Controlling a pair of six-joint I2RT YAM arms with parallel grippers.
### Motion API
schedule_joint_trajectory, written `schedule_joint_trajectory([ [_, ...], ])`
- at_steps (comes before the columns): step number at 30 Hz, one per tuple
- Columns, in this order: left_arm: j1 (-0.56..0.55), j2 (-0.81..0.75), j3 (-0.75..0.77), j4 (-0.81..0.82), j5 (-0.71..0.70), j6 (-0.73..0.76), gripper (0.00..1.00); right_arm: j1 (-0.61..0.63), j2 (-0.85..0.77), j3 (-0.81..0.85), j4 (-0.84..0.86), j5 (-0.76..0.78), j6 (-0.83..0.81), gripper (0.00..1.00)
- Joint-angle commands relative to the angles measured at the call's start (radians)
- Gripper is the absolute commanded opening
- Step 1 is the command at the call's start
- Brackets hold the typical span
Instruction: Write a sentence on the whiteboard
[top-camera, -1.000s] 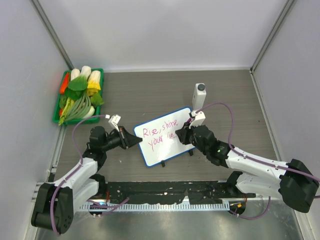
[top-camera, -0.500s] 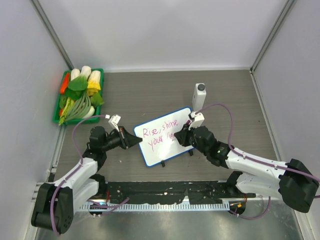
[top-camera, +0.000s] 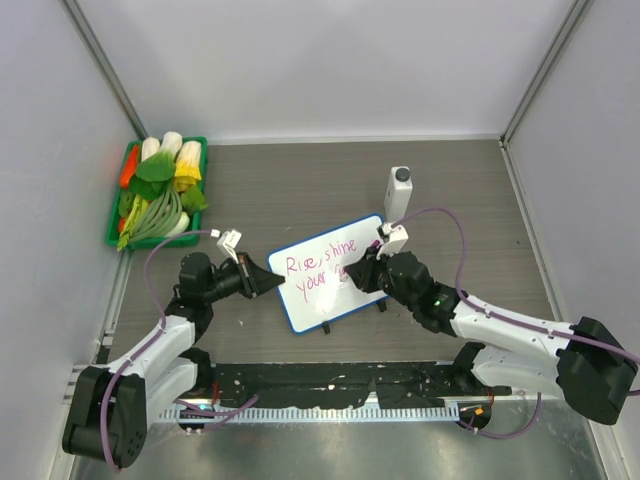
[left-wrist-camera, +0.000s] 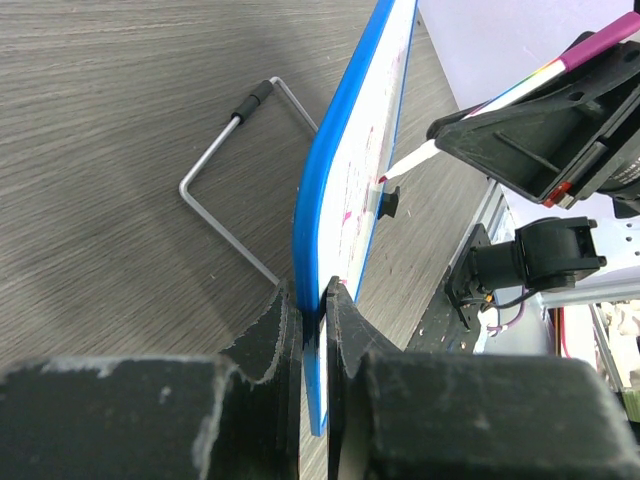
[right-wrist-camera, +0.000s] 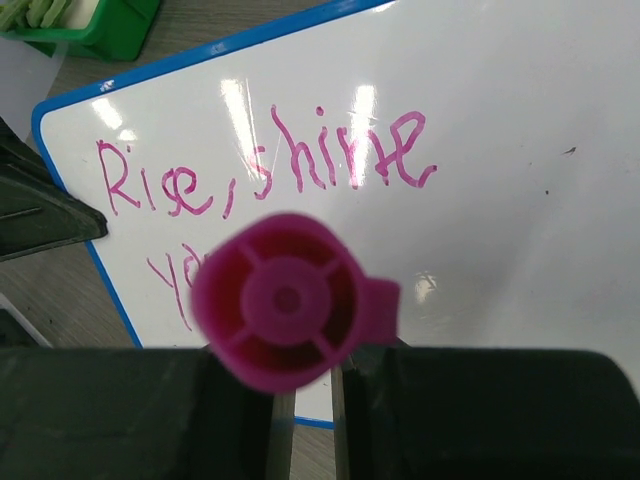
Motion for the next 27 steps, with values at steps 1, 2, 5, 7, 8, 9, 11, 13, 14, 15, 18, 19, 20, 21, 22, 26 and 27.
schedule_joint_trajectory([
  [1,0.009,-0.013,-0.006,0.020,-0.055,0.074,0.00,-0.015,-0.074,0.053,0.032,-0.039,-0.004,0.01],
  [2,0.008,-0.011,-0.006,0.020,-0.056,0.074,0.00,-0.022,-0.080,0.051,0.037,-0.056,-0.001,0.01],
  [5,0.006,-0.013,-0.006,0.020,-0.056,0.074,0.00,-0.085,-0.112,0.040,0.073,-0.158,0.018,0.01],
  [7,0.008,-0.013,-0.006,0.020,-0.056,0.074,0.00,-0.139,-0.120,0.031,0.090,-0.235,0.045,0.01],
  [8,0.008,-0.014,-0.008,0.020,-0.056,0.074,0.00,-0.151,-0.121,0.030,0.090,-0.252,0.045,0.01],
  [9,0.008,-0.014,-0.006,0.020,-0.056,0.074,0.00,-0.170,-0.125,0.030,0.089,-0.255,0.041,0.01],
  [11,0.008,-0.011,-0.006,0.020,-0.056,0.074,0.00,-0.187,-0.131,0.030,0.078,-0.254,0.027,0.01],
  [13,0.008,-0.011,-0.006,0.022,-0.055,0.076,0.00,-0.188,-0.134,0.034,0.066,-0.234,-0.001,0.01],
  [14,0.008,-0.009,-0.006,0.022,-0.056,0.076,0.00,-0.190,-0.132,0.039,0.055,-0.220,-0.008,0.01],
  [15,0.008,-0.009,-0.006,0.022,-0.056,0.074,0.00,-0.188,-0.134,0.042,0.046,-0.206,-0.028,0.01],
  [18,0.006,-0.011,-0.006,0.022,-0.056,0.074,0.00,-0.182,-0.138,0.048,0.032,-0.147,-0.068,0.01],
  [19,0.008,-0.009,-0.006,0.022,-0.056,0.074,0.00,-0.177,-0.140,0.046,0.031,-0.131,-0.079,0.01],
  [20,0.008,-0.009,-0.006,0.022,-0.056,0.074,0.00,-0.164,-0.144,0.045,0.031,-0.095,-0.088,0.01],
  [21,0.008,-0.008,-0.006,0.022,-0.056,0.074,0.00,-0.156,-0.146,0.045,0.029,-0.061,-0.103,0.01],
  [22,0.008,-0.009,-0.006,0.022,-0.058,0.073,0.00,-0.138,-0.148,0.046,0.031,-0.039,-0.122,0.01],
  [26,0.008,-0.006,-0.003,0.022,-0.059,0.073,0.00,-0.116,-0.138,0.034,0.060,0.024,-0.134,0.01],
  [27,0.006,-0.002,-0.003,0.025,-0.058,0.074,0.00,-0.116,-0.131,0.027,0.081,0.024,-0.133,0.02],
])
